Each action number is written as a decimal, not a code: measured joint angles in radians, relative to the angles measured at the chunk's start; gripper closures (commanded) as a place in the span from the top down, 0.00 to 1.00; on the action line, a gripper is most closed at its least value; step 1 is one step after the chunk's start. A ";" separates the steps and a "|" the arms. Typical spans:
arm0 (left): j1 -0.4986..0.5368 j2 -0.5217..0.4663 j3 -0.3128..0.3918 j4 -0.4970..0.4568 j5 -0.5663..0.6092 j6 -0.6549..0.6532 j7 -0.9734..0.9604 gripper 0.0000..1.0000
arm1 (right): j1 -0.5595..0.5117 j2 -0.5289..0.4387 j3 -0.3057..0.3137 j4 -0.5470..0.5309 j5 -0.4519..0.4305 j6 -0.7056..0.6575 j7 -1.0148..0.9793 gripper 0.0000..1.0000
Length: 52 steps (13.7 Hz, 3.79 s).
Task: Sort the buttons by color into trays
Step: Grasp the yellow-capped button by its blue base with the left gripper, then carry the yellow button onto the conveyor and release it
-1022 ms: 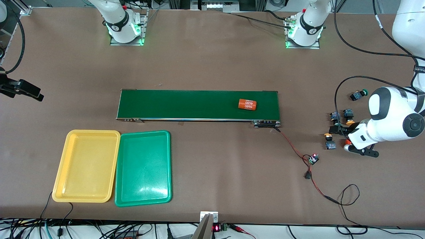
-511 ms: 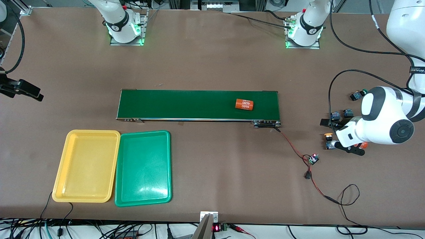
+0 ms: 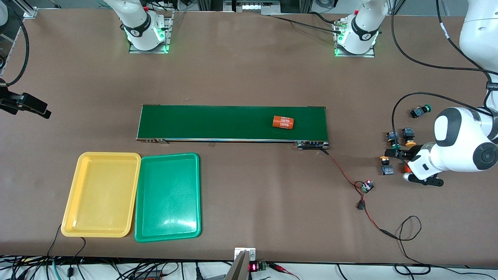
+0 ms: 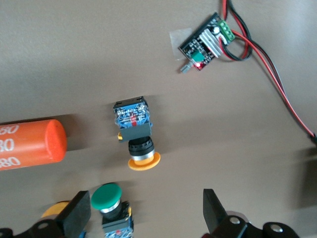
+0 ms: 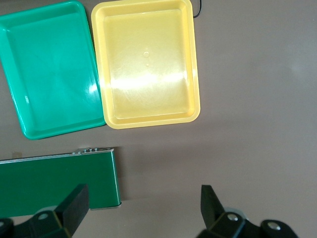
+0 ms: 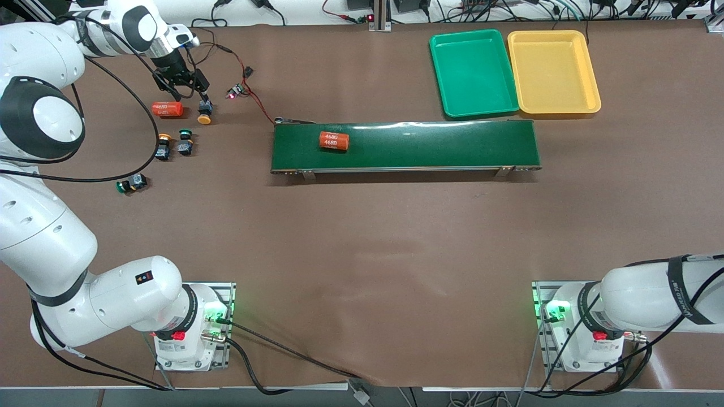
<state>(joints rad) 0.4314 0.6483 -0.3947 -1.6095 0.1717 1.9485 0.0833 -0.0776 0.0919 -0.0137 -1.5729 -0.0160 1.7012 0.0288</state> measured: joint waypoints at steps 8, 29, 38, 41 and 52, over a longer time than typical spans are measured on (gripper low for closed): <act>-0.007 0.084 0.002 -0.001 0.000 0.093 -0.054 1.00 | 0.015 0.033 0.013 -0.002 -0.003 -0.006 -0.002 1.00; -0.007 0.149 0.017 0.021 0.068 0.196 -0.071 0.09 | 0.020 0.054 0.013 -0.002 -0.003 -0.006 -0.026 1.00; -0.011 0.033 -0.115 0.071 0.068 -0.079 -0.096 0.00 | 0.019 0.054 0.013 -0.002 -0.003 -0.005 -0.056 1.00; -0.026 -0.004 -0.172 0.068 0.069 -0.137 0.031 0.00 | 0.018 0.056 0.013 -0.002 -0.004 -0.005 -0.061 1.00; -0.019 0.002 -0.308 0.022 0.069 -0.174 0.686 0.00 | 0.016 0.066 0.012 -0.002 -0.004 -0.005 -0.065 1.00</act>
<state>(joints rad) 0.4123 0.6499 -0.7028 -1.5870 0.2409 1.7746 0.7692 -0.0617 0.1576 -0.0020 -1.5748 -0.0199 1.6963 -0.0365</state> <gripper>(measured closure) 0.595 0.000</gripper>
